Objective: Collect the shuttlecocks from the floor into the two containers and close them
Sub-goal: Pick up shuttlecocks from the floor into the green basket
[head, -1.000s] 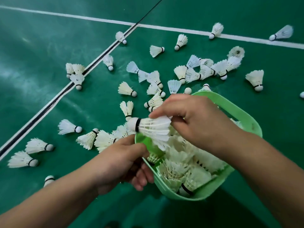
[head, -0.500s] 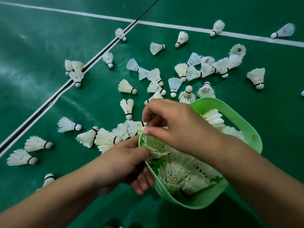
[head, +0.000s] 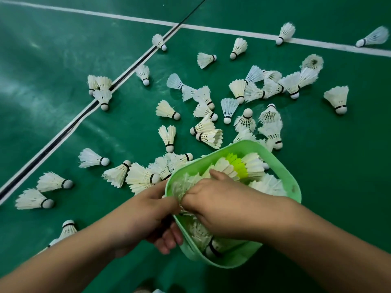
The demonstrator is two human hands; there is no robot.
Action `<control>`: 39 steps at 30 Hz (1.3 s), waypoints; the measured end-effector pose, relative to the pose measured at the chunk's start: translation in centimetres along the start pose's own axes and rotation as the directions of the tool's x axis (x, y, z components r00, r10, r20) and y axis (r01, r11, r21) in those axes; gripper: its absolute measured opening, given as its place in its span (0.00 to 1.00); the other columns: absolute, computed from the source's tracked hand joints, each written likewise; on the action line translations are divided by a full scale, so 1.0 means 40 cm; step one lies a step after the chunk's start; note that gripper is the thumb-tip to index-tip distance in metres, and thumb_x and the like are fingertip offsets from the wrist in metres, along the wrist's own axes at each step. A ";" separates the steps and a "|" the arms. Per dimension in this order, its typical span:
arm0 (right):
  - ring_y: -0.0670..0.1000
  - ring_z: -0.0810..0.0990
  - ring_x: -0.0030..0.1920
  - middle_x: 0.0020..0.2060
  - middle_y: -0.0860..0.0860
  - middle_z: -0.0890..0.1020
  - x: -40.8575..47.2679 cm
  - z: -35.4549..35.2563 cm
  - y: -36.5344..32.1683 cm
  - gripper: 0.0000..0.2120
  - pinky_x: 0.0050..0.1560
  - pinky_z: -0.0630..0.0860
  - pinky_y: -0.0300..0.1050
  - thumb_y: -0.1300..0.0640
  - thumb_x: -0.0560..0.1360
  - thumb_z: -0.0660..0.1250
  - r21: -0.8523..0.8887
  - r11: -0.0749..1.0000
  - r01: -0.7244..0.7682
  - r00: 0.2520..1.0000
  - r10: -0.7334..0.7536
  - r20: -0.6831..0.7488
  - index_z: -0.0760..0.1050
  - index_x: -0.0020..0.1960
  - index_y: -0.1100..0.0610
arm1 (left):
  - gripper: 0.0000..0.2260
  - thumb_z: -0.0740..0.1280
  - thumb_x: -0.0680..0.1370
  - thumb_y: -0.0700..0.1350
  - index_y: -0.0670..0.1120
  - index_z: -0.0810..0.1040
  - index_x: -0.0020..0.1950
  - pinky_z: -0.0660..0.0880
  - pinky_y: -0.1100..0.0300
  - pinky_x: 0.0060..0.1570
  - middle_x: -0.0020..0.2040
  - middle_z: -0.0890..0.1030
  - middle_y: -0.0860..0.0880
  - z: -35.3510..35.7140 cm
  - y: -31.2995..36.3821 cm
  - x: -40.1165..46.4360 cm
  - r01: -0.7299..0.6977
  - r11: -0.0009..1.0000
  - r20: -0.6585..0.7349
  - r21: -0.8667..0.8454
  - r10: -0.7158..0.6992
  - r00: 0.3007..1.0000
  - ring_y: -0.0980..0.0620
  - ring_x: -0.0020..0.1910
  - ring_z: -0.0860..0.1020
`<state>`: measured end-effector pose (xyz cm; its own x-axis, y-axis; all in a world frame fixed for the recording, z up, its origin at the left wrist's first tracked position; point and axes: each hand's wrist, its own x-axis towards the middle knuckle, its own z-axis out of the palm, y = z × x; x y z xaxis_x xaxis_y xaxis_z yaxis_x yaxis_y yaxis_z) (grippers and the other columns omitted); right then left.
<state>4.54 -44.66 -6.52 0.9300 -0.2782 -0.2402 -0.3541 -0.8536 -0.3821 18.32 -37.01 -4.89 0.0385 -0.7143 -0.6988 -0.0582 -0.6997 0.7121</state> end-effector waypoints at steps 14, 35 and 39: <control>0.61 0.57 0.72 0.76 0.51 0.54 -0.008 0.136 0.436 0.30 0.68 0.62 0.61 0.56 0.77 0.63 0.295 0.589 -0.752 0.586 0.803 -0.107 0.54 0.75 0.50 | 0.07 0.55 0.77 0.36 0.34 0.71 0.46 0.66 0.63 0.14 0.20 0.74 0.40 -0.253 -0.042 -0.073 -0.060 0.994 -0.492 -0.092 0.007 0.871 0.50 0.14 0.67; 0.43 0.73 0.36 0.34 0.45 0.76 -0.085 -0.086 0.180 0.05 0.40 0.69 0.37 0.51 0.75 0.65 0.504 0.864 -0.026 0.786 0.329 -0.523 0.71 0.41 0.50 | 0.04 0.63 0.74 0.35 0.34 0.73 0.46 0.67 0.64 0.16 0.26 0.74 0.32 -0.074 0.025 -0.058 -0.045 0.996 -0.246 -0.075 0.025 0.969 0.46 0.15 0.68; 0.53 0.76 0.38 0.35 0.49 0.77 -0.066 -0.043 0.209 0.07 0.44 0.74 0.51 0.55 0.75 0.66 0.702 0.709 -0.070 0.792 0.467 -0.393 0.70 0.40 0.50 | 0.14 0.65 0.64 0.38 0.34 0.71 0.46 0.66 0.64 0.16 0.26 0.74 0.31 -0.061 0.029 -0.062 -0.050 0.994 -0.218 -0.094 0.028 0.975 0.46 0.15 0.68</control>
<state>-0.72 -51.82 -7.57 0.6100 -0.7922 -0.0181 -0.3856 -0.2768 -0.8802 20.59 -36.11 -2.16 0.2538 -0.7196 -0.6464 0.0337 -0.6613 0.7494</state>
